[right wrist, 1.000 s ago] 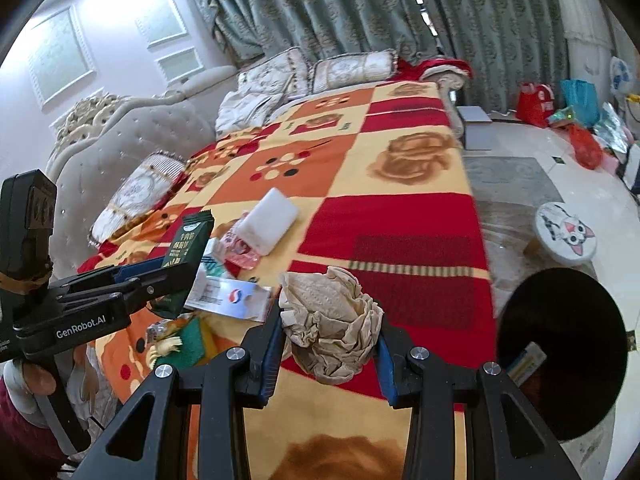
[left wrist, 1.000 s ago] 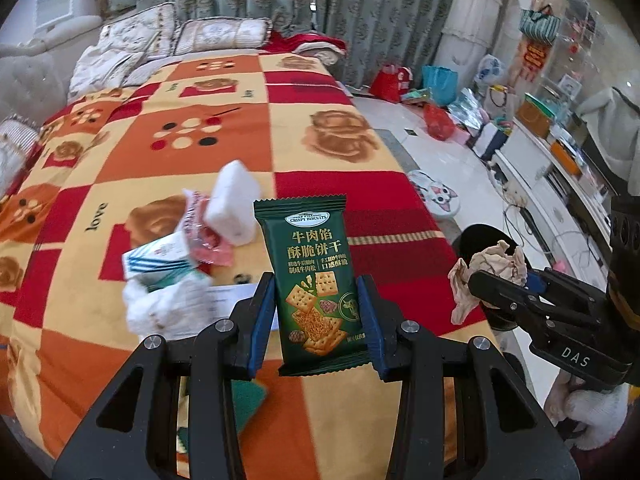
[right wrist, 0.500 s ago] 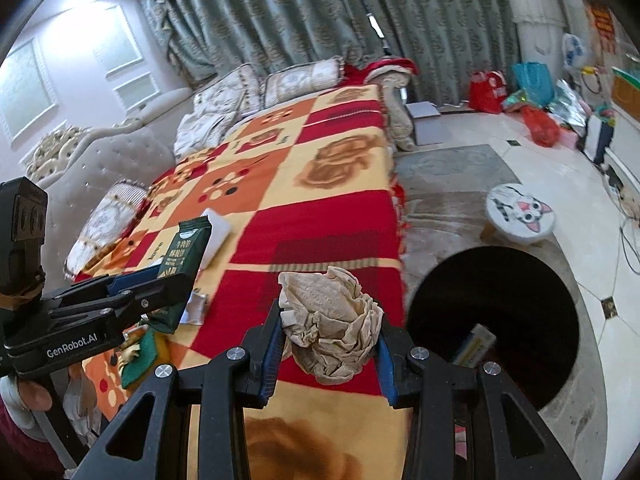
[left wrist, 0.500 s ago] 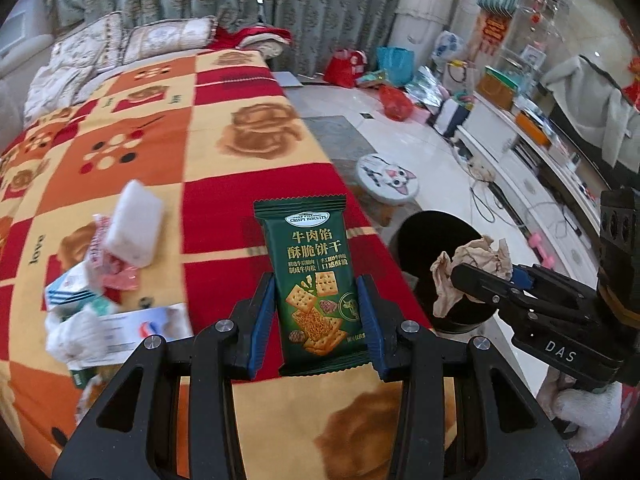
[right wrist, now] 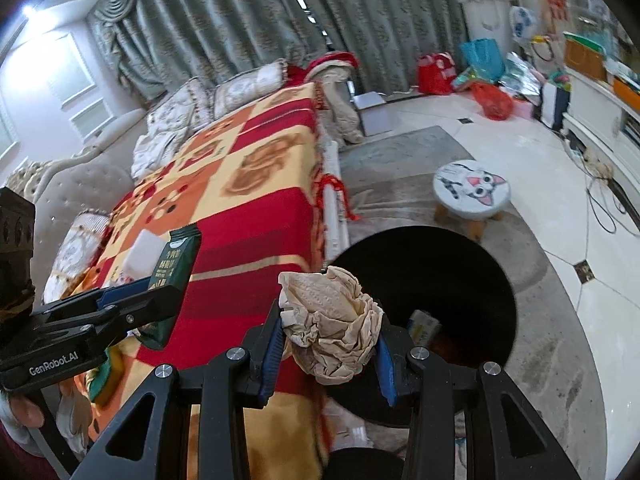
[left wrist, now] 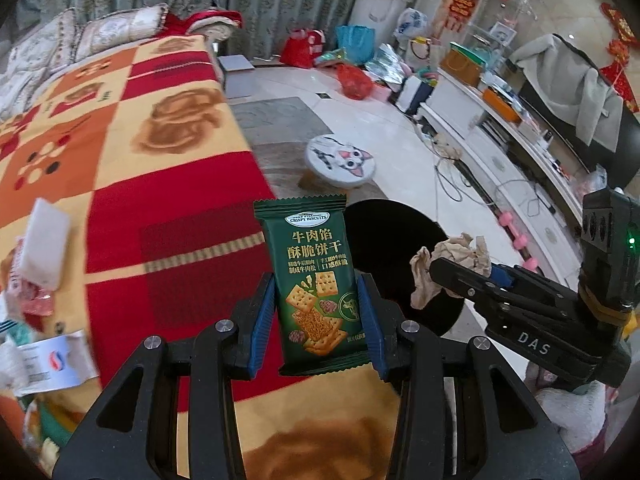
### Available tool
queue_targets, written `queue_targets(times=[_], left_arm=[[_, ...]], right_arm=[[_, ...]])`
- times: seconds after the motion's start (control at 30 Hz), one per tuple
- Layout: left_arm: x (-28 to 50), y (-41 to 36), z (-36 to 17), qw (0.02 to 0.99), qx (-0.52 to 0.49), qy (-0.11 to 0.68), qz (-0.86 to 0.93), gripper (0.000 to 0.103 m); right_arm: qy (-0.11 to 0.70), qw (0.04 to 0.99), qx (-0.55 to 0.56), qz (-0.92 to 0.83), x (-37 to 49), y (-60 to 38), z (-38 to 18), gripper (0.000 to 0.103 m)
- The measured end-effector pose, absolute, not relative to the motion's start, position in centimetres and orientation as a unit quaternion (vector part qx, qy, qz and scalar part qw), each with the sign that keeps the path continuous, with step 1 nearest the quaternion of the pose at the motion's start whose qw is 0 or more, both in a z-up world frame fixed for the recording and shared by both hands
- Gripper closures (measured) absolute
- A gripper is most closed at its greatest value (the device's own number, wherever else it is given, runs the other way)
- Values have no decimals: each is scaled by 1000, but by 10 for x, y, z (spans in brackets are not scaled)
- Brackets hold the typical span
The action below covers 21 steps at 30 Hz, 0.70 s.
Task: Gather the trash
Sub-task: 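Carry the packet and paper over the black bin and open both tools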
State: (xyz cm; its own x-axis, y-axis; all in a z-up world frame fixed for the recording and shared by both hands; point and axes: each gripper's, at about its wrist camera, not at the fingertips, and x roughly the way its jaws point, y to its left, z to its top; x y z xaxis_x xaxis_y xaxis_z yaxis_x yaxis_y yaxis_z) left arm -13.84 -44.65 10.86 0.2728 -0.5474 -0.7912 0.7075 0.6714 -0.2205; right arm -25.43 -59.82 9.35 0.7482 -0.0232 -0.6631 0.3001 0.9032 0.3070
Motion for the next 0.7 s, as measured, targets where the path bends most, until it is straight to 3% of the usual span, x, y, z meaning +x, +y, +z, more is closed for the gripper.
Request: queue_targets(times=[0.57,0.7], left_arm=[[-141,-498,93,769,83,464,-431,63],[-142,-498,96,767,77,462,-438,48]], right_arm=[[363,893,233,-127,-259,-641,72,63],[366,890,240,-127,-258,-645,71,55]])
